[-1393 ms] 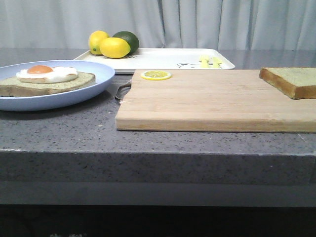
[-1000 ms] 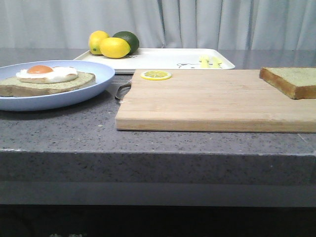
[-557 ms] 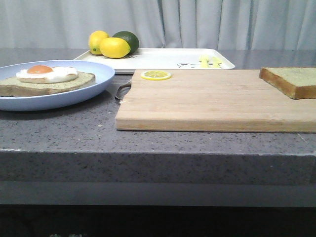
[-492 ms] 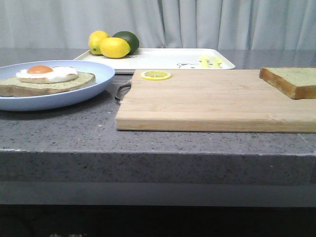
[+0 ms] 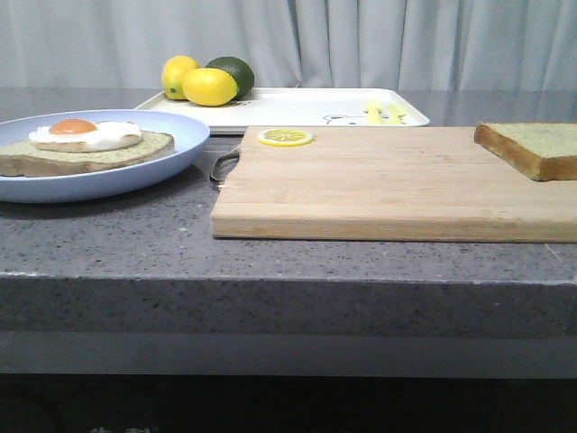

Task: Place bread and move sandwich to tray
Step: 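Lower the right gripper onto the bread slice on the cutting board and grasp it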

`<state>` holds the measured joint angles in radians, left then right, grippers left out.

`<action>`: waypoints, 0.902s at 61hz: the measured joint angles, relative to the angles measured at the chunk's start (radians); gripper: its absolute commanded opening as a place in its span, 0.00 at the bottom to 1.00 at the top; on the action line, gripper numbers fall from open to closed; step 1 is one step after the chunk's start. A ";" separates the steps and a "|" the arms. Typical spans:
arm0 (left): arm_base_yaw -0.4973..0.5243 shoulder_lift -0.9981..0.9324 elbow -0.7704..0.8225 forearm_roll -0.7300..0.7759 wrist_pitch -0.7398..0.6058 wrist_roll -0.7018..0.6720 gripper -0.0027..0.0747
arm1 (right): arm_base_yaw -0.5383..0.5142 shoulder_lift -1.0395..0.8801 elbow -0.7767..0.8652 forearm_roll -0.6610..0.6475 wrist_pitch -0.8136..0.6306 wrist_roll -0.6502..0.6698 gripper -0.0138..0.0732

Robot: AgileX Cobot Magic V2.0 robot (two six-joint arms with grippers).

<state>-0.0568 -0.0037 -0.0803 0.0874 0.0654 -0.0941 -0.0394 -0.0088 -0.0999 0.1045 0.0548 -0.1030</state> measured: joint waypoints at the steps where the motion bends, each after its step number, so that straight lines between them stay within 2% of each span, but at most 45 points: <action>1: 0.000 0.000 -0.012 -0.006 0.008 0.000 0.01 | 0.000 0.000 -0.021 0.000 0.007 0.000 0.02; 16: 0.000 0.019 -0.302 -0.027 0.211 0.000 0.01 | 0.000 0.033 -0.296 0.000 0.161 0.000 0.02; 31: 0.000 0.241 -0.585 -0.030 0.458 0.000 0.01 | 0.000 0.238 -0.533 -0.053 0.399 0.000 0.02; 55: 0.000 0.463 -0.623 -0.034 0.528 0.000 0.01 | 0.000 0.434 -0.569 -0.066 0.637 0.000 0.02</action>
<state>-0.0568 0.4596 -0.7032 0.0537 0.5931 -0.0941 -0.0394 0.4257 -0.6693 0.0387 0.6915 -0.1030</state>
